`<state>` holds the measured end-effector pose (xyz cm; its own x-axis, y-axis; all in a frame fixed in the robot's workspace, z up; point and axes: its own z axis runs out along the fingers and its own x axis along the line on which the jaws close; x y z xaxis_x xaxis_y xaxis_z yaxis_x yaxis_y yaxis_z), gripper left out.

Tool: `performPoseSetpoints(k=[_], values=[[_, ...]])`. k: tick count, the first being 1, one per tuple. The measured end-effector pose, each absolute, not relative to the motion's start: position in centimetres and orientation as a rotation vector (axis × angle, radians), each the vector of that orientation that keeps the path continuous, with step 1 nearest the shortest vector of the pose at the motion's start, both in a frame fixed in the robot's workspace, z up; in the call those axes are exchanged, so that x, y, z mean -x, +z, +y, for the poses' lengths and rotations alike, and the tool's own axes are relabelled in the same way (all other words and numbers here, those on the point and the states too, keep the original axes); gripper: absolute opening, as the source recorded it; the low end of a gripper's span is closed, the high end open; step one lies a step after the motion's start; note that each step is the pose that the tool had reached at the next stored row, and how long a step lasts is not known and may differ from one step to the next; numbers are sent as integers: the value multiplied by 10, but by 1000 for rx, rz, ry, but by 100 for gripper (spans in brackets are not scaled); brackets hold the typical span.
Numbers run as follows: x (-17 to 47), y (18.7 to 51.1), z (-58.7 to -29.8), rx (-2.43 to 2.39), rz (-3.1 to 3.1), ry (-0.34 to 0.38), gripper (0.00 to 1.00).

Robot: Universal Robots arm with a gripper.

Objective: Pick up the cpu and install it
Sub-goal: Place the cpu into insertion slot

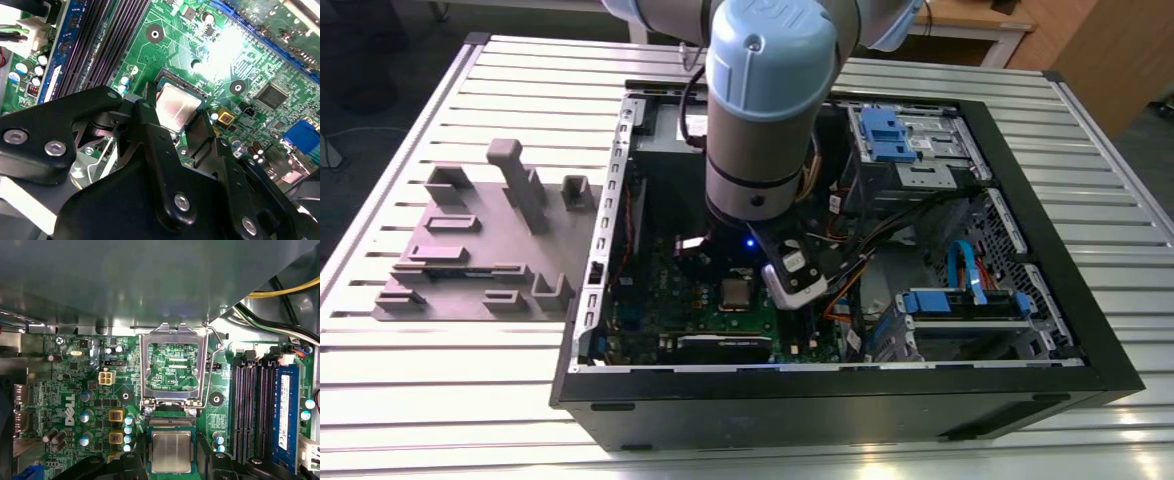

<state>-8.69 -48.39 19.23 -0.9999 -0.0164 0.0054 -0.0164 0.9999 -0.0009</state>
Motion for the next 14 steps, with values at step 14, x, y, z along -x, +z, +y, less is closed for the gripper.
performPoseSetpoints(k=[14], values=[[87, 187, -484, -26, -3136, 2, 47]])
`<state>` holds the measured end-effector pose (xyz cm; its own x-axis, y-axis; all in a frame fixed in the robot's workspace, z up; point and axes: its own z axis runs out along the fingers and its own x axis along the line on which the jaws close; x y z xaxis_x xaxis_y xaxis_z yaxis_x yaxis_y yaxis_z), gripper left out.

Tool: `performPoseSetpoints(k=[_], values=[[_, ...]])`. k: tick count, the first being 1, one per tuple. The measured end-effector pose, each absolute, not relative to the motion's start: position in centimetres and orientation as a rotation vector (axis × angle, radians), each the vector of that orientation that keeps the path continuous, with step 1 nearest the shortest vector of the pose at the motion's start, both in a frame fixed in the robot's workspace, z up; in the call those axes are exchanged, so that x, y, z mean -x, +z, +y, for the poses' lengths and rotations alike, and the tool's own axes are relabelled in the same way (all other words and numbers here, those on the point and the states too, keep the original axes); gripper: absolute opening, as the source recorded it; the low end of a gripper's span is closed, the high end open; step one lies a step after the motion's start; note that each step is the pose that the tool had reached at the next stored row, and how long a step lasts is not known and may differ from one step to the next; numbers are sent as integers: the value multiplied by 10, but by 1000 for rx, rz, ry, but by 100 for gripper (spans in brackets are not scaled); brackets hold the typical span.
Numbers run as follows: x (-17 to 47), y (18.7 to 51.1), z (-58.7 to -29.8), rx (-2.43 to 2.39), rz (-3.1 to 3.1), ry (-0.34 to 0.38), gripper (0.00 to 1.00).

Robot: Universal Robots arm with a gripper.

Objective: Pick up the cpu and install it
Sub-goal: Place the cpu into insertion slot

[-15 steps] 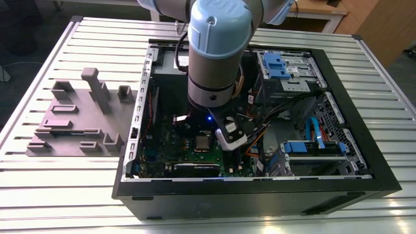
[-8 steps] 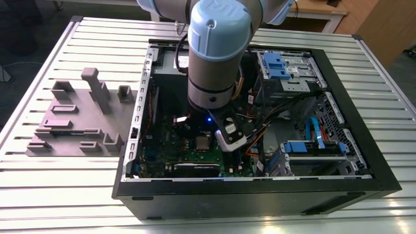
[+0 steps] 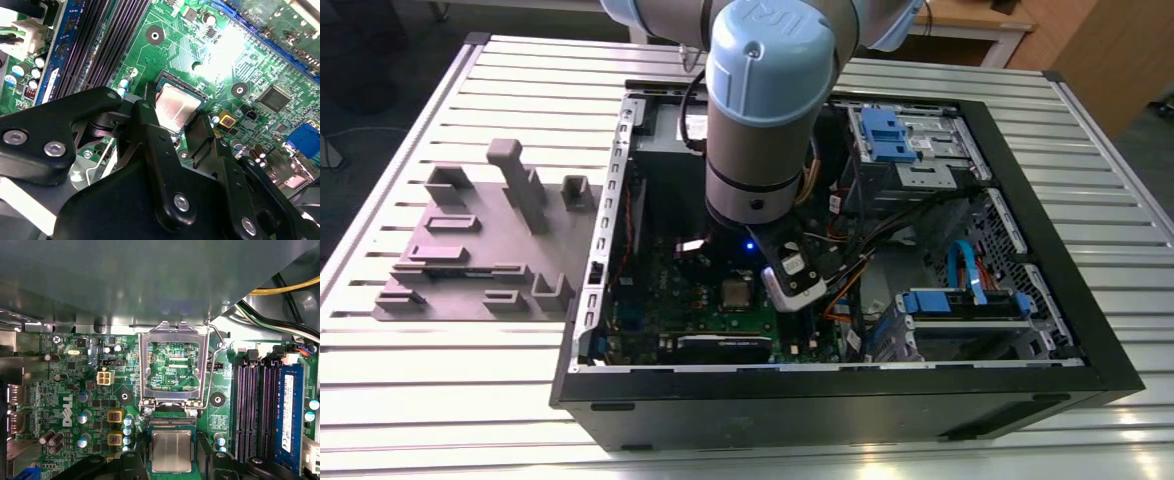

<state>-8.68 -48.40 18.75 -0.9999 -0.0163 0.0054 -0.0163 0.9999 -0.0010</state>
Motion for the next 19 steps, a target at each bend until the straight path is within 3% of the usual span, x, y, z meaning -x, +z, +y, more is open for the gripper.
performPoseSetpoints(k=[19], values=[[86, 187, -484, -6, -3136, 2, 47]])
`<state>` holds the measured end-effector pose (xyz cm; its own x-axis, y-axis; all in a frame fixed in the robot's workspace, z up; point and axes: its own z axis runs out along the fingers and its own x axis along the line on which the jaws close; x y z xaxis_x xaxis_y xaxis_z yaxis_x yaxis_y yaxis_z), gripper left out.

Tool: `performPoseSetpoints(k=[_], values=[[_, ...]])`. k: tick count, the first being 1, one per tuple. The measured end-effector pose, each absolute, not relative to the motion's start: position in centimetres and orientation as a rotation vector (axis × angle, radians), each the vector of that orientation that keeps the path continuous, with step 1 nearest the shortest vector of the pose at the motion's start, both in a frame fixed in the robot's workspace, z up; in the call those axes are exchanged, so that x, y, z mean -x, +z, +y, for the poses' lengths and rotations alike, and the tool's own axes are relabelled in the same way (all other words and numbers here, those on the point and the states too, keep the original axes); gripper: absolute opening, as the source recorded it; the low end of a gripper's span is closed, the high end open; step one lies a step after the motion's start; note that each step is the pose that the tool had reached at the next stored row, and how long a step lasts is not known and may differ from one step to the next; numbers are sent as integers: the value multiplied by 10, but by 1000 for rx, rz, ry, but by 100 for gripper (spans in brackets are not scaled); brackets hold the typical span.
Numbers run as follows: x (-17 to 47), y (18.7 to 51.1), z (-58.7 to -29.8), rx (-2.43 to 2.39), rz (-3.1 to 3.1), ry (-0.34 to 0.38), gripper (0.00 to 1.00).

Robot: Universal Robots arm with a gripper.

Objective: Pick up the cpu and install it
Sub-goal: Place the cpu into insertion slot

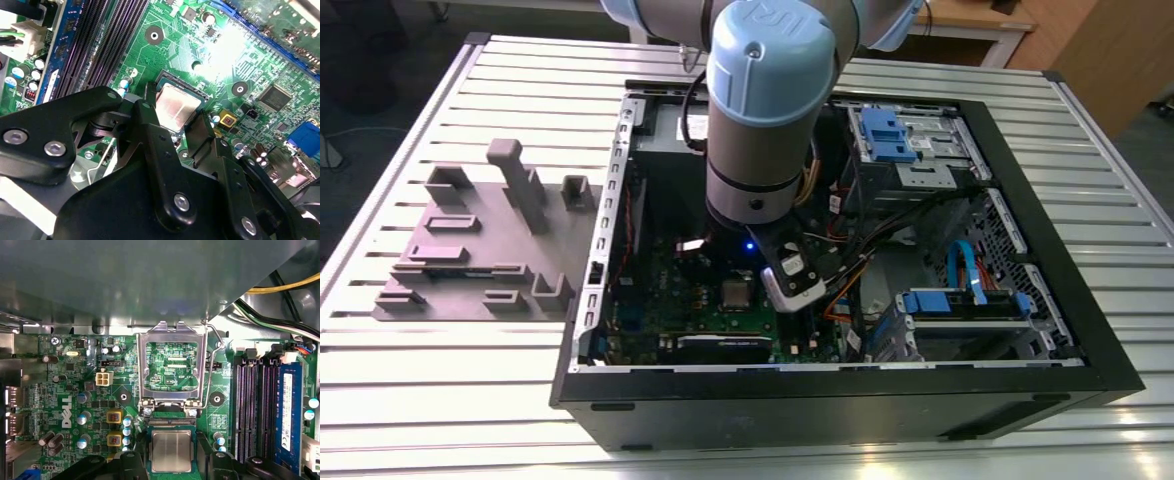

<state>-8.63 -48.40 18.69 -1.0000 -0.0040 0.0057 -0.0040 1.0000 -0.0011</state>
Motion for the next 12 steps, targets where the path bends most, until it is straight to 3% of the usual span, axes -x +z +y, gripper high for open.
performPoseSetpoints(k=[8, 12], values=[[86, 186, -484, -7, -3137, 1, 48], [86, 186, -484, -6, -3136, 1, 60]])
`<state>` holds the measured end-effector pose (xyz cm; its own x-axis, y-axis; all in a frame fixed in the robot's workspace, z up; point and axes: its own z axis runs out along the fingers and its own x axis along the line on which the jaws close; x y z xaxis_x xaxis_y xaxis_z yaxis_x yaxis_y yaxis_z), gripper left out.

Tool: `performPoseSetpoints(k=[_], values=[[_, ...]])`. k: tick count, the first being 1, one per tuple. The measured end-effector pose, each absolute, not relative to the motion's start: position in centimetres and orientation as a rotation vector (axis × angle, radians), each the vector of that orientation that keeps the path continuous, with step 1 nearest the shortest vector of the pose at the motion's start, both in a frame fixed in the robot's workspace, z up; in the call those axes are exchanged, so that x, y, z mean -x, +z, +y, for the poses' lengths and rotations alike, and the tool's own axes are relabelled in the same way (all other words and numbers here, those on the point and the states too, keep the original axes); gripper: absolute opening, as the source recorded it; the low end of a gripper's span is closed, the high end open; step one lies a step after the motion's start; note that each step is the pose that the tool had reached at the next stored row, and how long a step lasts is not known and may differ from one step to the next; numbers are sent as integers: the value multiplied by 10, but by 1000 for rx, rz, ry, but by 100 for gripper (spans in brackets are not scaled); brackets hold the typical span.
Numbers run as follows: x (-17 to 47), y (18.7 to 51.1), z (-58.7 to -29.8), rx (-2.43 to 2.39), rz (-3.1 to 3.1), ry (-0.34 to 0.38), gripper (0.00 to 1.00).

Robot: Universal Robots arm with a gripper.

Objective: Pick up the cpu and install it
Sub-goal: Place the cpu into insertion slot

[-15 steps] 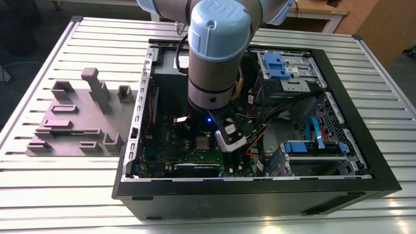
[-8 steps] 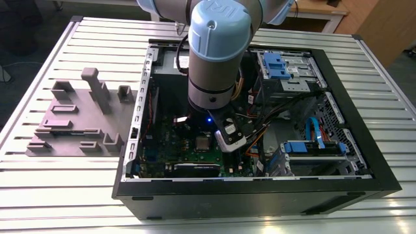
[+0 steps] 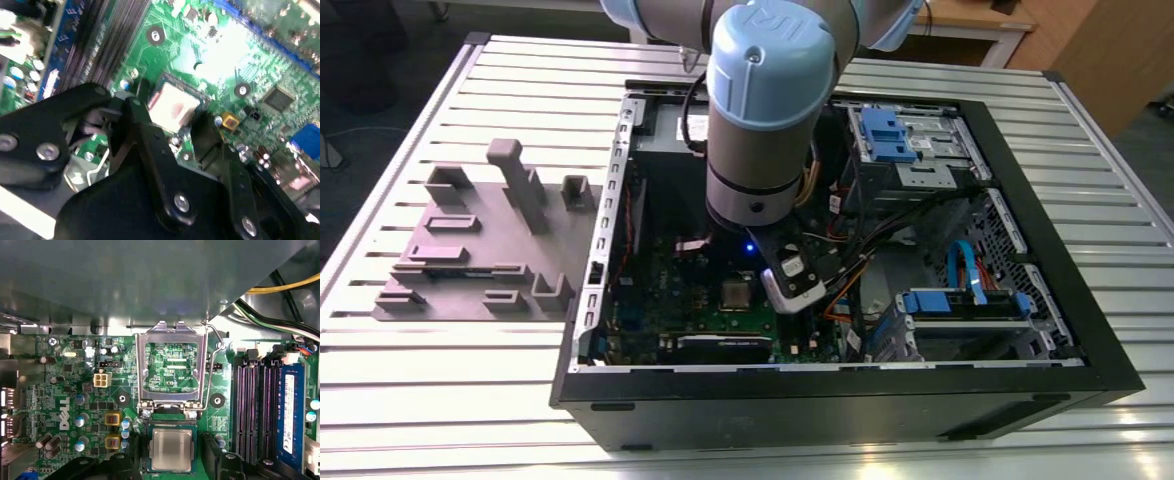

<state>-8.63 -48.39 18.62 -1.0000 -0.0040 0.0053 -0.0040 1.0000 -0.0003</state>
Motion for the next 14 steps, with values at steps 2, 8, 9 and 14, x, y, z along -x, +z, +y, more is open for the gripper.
performPoseSetpoints(k=[2, 8, 9, 14], values=[[86, 187, -484, -6, -3136, 1, 60], [86, 190, -484, -6, -3136, 1, 60], [86, 190, -484, -6, -3136, 1, 60], [86, 190, -484, -6, -3136, 1, 51]])
